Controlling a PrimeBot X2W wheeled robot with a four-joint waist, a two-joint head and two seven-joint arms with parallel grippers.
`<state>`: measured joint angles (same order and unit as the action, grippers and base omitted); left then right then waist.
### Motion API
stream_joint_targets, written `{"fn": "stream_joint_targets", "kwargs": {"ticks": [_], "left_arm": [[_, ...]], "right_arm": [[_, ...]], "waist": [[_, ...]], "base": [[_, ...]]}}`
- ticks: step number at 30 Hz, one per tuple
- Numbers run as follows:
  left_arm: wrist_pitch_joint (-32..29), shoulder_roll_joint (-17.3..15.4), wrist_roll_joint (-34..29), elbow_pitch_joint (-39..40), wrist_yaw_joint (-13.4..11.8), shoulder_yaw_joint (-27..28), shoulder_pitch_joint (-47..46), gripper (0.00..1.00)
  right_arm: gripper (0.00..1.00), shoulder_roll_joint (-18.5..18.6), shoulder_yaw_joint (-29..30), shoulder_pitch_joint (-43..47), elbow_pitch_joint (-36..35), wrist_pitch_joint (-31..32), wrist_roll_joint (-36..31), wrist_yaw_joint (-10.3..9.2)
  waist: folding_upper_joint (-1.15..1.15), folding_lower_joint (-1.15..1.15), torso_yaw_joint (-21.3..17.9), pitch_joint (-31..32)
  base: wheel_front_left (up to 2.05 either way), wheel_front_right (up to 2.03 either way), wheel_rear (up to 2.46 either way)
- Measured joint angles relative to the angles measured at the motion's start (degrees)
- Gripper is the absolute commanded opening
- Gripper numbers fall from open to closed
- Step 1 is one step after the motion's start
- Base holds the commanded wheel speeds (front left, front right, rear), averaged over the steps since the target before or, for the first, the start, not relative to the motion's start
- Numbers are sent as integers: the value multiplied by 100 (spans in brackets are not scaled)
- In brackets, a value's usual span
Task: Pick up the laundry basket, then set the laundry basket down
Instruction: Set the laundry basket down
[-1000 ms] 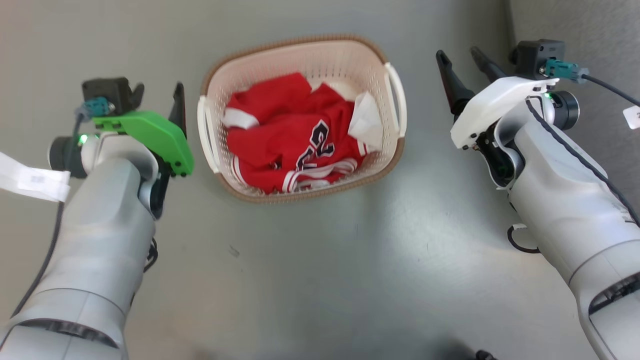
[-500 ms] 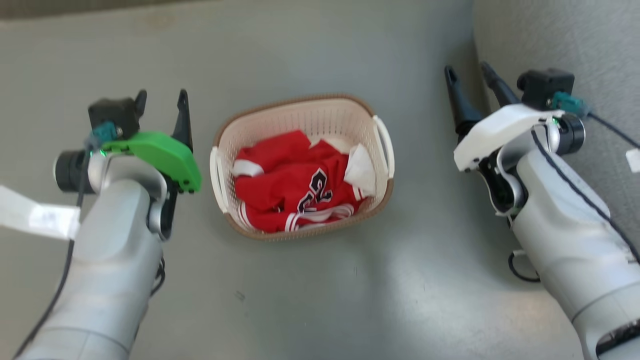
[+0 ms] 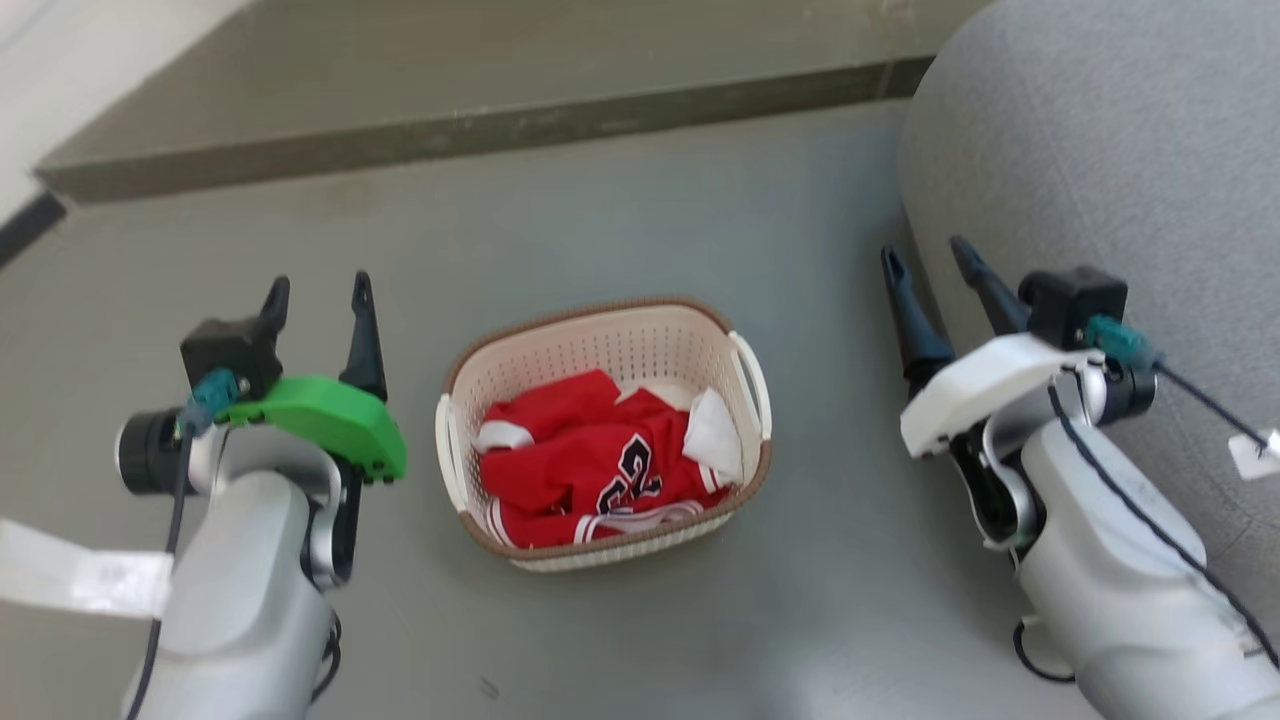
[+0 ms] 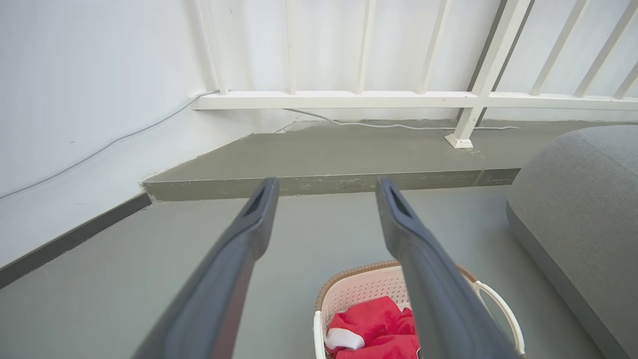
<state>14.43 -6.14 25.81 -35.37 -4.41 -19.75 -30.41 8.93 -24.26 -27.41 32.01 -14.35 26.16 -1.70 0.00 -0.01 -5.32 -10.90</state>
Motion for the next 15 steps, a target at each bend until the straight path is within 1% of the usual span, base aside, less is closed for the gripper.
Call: {"fn": "stream_joint_targets", "kwargs": {"ticks": [8, 14, 15], "left_arm": [[0, 0, -252, 630, -66, 119, 837, 100], [0, 1, -308, 1044, -103, 166, 1393, 100], [0, 1, -321, 1115, -114, 186, 1487, 100]], "right_arm": [[100, -11, 79, 704, -397, 0, -257, -93], [100, 7, 154, 1161, -701, 0, -372, -104], [100, 11, 167, 1227, -749, 0, -393, -131]], "waist": [[0, 0, -38, 576], [0, 0, -67, 945], [0, 0, -72, 996]], "base": [[0, 0, 0], [0, 0, 0], [0, 0, 0]]}}
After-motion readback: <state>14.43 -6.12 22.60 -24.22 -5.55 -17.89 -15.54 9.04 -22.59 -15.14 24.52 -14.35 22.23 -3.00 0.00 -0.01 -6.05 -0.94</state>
